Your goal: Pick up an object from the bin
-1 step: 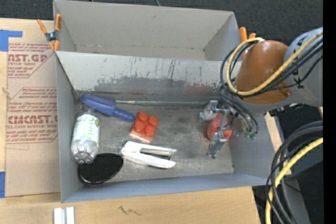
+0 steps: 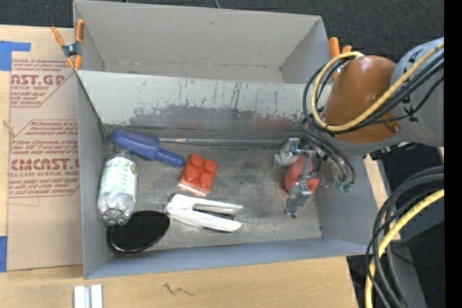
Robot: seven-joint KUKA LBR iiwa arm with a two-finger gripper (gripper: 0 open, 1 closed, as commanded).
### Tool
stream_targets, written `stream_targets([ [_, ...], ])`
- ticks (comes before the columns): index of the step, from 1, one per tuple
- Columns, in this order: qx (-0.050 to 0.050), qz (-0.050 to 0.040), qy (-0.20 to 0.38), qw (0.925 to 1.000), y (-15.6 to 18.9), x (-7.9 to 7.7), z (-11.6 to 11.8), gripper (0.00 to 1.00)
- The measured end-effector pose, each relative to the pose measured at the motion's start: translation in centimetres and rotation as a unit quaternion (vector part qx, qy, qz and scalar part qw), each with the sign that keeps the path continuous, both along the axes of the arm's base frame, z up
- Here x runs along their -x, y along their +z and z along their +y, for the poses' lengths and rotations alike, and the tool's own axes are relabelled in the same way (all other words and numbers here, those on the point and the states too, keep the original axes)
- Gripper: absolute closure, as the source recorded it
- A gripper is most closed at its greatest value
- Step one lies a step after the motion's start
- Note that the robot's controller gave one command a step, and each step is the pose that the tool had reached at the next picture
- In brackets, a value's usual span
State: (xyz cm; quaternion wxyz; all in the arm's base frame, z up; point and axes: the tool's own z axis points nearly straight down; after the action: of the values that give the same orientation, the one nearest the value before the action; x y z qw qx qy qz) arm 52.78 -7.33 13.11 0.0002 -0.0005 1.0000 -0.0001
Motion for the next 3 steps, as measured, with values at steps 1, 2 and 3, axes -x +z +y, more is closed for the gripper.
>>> stream_targets([
  [1,0.0,0.0012,0.034,0.9994,-5.8,0.6,8.8,1.0],
  [2,0.0,0.0012,0.034,0.9994,-5.8,0.6,8.8,1.0],
  [3,-0.001,0.0038,0.021,0.9998,-1.6,0.7,8.4,1.0],
])
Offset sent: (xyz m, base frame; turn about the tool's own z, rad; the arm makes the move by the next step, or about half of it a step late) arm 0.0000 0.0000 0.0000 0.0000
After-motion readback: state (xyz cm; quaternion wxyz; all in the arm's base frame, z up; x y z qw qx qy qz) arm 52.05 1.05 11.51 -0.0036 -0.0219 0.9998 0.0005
